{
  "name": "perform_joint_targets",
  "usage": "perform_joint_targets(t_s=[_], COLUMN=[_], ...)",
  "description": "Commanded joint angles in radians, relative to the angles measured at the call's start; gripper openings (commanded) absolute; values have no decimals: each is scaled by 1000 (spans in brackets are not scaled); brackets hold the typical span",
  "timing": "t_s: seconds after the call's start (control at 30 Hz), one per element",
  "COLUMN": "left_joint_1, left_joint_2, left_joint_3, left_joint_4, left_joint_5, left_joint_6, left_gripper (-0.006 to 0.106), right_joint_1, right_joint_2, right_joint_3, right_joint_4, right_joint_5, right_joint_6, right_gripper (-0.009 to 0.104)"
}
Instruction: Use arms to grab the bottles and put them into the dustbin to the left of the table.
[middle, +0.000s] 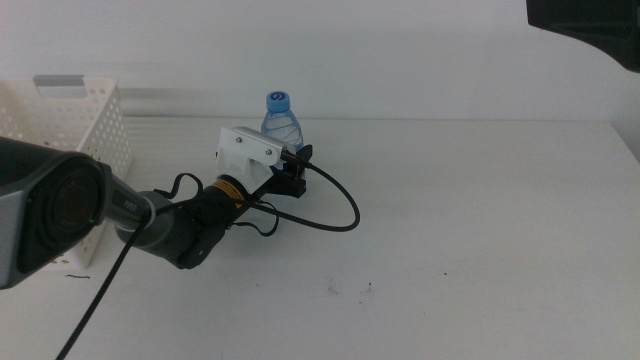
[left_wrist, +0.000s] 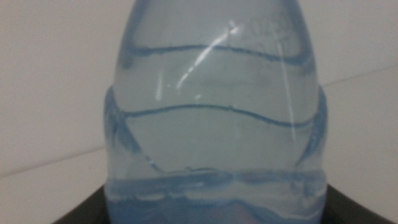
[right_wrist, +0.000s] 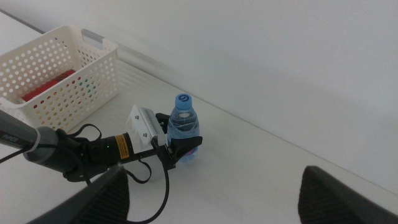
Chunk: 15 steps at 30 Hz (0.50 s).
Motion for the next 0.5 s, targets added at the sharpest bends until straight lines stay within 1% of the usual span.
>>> perform_joint_targets(t_s=[0.0,0.03,0.1,0.17,0.2,0.27,0.4,0.47], left_joint_1=[2,4,9,12,12,12,12,12], left_joint_2=[-39,-48,-72,-120,-159,-246,-492,-617], left_joint_3=[-4,-4,14,60,93,169,357,420], left_joint_4=[-7,-7,3,3,3,-7,-60,-60], left_joint_5=[25,44,51,24,24,48,130,214], left_joint_6=[-8,-18,-63,-79,-69,-48,-51,-53], left_gripper=[28,19,9,1,-1,-1,-1,-1], right_joint_1=[2,2,2,2,2,2,2,2], right_joint_2=[-3,-3,-3,-3,-3,-3,-3,-3], right_joint_3=[-6,-6,-6,-6,-6,-6,-6,-6], right_joint_4=[-11,-11,-11,-11,-11,-11,-11,-11], right_joint_5=[-4,-4,-4,-4,-4,-4,-4,-4], right_joint_6=[-8,-8,-8,-8,-8,-8,-8,-8], right_gripper=[92,92,92,92,92,92,92,92])
